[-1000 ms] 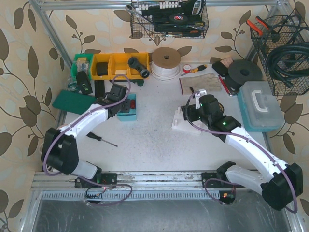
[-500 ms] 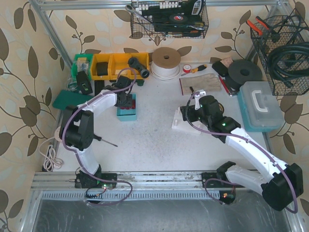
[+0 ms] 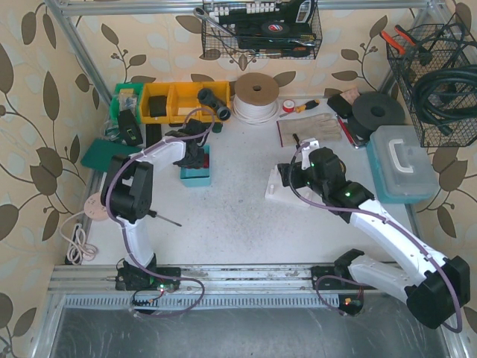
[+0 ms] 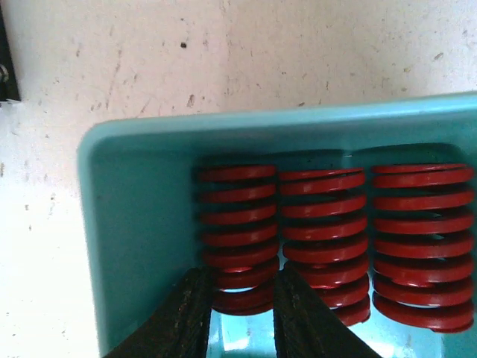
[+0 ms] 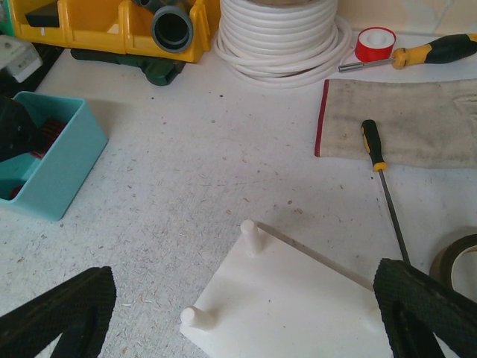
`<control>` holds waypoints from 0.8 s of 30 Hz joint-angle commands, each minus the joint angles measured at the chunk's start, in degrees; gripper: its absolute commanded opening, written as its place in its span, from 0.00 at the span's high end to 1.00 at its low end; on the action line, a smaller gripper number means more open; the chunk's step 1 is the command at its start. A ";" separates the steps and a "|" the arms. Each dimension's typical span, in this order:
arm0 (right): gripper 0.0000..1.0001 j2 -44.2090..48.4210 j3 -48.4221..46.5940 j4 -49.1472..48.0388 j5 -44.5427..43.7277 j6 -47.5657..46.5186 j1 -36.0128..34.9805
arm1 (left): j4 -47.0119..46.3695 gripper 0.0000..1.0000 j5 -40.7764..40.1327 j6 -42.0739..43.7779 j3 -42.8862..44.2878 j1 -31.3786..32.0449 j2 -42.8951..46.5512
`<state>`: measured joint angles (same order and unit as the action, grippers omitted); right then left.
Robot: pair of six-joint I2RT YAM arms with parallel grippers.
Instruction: Install the large spring
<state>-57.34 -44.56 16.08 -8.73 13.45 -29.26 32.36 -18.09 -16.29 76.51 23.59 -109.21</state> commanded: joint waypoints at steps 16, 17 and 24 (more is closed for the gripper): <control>0.07 1.60 1.04 -0.63 -1.16 -0.53 -0.55 | -0.50 0.63 2.53 -1.48 0.88 -0.74 -5.91; 0.07 1.67 1.11 -0.61 -1.32 -0.52 -0.56 | -0.80 0.63 2.48 -1.46 0.71 -0.82 -5.98; 0.07 1.97 1.23 -0.78 -1.79 -0.66 -0.54 | -0.45 0.67 2.16 -1.02 1.00 -1.01 -8.60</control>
<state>-56.21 -43.97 16.01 -9.28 13.39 -29.54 31.62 -19.16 -16.99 78.46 23.18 -112.51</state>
